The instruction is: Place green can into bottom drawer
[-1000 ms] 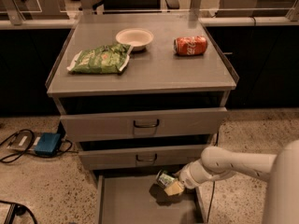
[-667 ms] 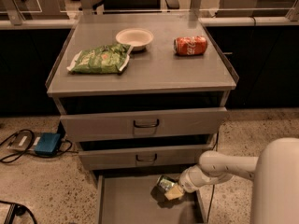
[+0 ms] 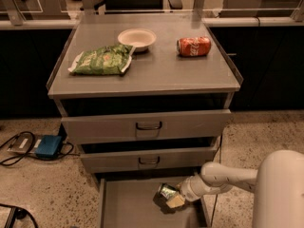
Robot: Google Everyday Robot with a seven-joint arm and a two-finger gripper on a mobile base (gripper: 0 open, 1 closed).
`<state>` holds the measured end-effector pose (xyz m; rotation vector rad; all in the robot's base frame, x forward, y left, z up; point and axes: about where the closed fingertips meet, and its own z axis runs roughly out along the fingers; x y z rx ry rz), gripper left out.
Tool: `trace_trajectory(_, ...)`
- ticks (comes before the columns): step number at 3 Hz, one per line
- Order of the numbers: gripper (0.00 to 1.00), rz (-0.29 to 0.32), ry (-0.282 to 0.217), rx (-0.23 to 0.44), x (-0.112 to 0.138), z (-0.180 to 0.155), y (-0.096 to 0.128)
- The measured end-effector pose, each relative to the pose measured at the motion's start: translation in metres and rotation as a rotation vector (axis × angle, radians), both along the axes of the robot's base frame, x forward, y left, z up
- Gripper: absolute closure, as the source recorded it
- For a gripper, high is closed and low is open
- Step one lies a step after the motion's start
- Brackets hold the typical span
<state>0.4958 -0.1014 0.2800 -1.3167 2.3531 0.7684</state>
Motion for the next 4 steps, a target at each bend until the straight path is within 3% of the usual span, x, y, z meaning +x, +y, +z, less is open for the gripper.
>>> trace_trajectory(1,1.0,0.083,-0.093,0.043,-0.003,-0.009,0.007)
trace_trajectory(2,1.0,0.088,-0.088,0.037,-0.003,-0.016,0.009)
trace_trajectory(4,1.0,0.113,-0.04,-0.007,0.0,-0.097,0.004)
